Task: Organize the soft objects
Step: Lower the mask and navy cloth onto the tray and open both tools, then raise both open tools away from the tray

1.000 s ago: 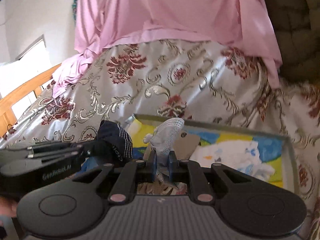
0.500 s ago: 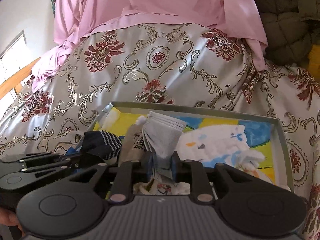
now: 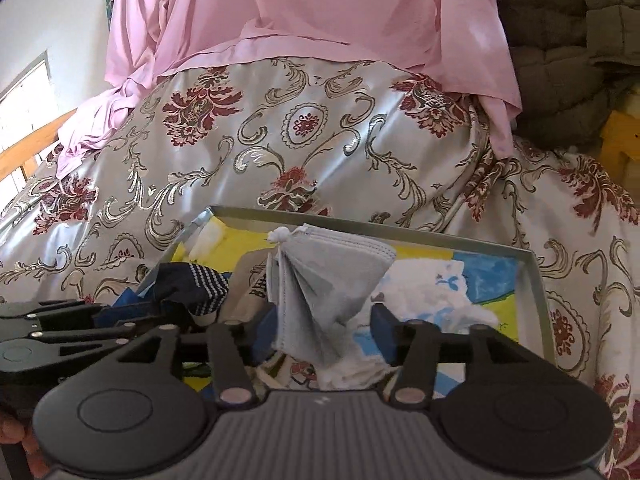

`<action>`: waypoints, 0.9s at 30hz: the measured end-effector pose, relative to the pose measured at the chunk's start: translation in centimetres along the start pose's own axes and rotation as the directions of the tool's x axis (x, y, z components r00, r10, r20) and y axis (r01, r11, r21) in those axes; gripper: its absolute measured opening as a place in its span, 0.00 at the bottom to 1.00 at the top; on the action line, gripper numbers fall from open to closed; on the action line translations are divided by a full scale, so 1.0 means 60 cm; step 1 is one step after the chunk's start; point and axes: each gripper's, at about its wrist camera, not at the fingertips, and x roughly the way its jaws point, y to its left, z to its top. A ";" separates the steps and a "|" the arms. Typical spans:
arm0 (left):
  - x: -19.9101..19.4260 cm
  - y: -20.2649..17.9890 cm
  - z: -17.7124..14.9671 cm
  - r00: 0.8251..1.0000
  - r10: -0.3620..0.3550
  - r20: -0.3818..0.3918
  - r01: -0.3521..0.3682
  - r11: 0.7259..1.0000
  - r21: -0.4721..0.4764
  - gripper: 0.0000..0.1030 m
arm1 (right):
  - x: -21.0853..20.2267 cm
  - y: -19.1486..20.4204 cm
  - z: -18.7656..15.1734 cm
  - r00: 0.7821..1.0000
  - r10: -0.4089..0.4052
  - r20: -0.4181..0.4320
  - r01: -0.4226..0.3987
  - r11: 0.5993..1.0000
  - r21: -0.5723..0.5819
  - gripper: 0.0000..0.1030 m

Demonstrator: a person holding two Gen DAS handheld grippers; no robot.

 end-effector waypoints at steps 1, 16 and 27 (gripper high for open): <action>-0.003 -0.001 0.000 1.000 0.001 0.004 -0.001 1.000 0.002 0.32 | -0.002 -0.001 -0.001 1.000 -0.002 0.003 0.002 1.000 0.002 0.64; -0.101 -0.013 0.000 0.992 0.051 0.115 -0.057 0.997 0.049 0.76 | -0.090 0.004 -0.012 0.993 -0.007 0.114 0.005 1.000 0.018 0.92; -0.254 -0.049 0.002 0.972 0.089 0.216 -0.100 0.994 0.043 0.94 | -0.256 0.031 -0.013 0.974 0.026 0.224 -0.027 1.000 0.005 1.00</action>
